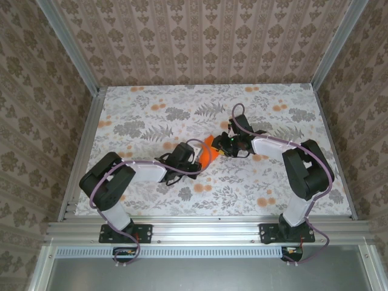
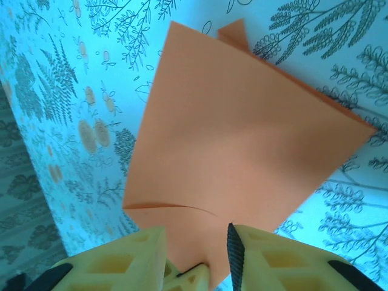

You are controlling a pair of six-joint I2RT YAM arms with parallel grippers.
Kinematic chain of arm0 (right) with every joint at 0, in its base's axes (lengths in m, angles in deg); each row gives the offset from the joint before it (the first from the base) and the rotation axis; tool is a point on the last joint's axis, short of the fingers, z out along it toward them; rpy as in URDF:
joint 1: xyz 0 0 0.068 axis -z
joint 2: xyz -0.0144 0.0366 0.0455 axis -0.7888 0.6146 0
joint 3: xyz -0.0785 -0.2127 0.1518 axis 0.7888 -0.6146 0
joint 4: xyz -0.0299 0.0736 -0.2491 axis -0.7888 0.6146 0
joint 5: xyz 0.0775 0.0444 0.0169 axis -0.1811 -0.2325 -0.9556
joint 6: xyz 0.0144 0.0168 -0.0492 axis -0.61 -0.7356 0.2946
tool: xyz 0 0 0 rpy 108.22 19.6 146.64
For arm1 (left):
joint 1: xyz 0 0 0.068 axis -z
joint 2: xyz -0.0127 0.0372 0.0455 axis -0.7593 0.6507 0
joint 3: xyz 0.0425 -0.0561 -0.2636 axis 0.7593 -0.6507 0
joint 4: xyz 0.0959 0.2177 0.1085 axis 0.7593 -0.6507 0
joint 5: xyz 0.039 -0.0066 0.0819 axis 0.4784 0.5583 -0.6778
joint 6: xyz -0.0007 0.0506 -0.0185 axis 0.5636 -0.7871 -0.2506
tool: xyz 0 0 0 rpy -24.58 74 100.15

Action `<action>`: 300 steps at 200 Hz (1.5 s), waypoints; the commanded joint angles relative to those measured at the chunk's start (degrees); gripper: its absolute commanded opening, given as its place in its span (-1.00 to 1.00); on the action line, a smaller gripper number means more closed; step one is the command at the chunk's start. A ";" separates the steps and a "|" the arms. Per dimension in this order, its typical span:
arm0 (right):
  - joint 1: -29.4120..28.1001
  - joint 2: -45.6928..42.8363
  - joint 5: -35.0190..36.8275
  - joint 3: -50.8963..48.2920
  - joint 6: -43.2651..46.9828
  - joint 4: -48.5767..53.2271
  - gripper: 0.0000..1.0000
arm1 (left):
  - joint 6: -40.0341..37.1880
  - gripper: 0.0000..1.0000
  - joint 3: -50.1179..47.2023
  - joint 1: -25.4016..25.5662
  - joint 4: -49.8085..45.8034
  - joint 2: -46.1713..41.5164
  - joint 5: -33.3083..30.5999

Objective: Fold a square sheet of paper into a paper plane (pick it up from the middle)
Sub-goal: Fold the wing for the fifth time at the center of the table.

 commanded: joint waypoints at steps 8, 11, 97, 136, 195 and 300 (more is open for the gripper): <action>0.04 -0.62 -2.83 -0.29 -5.39 0.32 -0.16 | -10.93 -0.96 1.74 2.51 -4.58 0.07 -4.34; 0.06 -0.45 -3.01 -0.20 -5.75 0.25 -0.13 | -11.45 -0.97 1.82 2.81 -4.66 0.24 -4.79; -1.16 2.55 -6.04 1.03 -10.62 1.44 0.18 | -19.77 -1.00 4.91 7.47 -6.72 4.52 -14.03; -1.29 3.66 -5.35 1.40 -10.46 3.57 0.01 | -20.16 -1.00 4.86 8.17 -6.39 4.63 -14.99; -1.24 2.70 -2.67 3.37 -8.50 8.24 -0.39 | -20.36 -1.00 5.26 8.57 -7.37 4.85 -16.12; -0.31 -0.41 -2.44 -0.91 -0.96 1.84 -0.85 | -9.16 -0.06 2.16 3.96 -6.86 -3.02 -2.89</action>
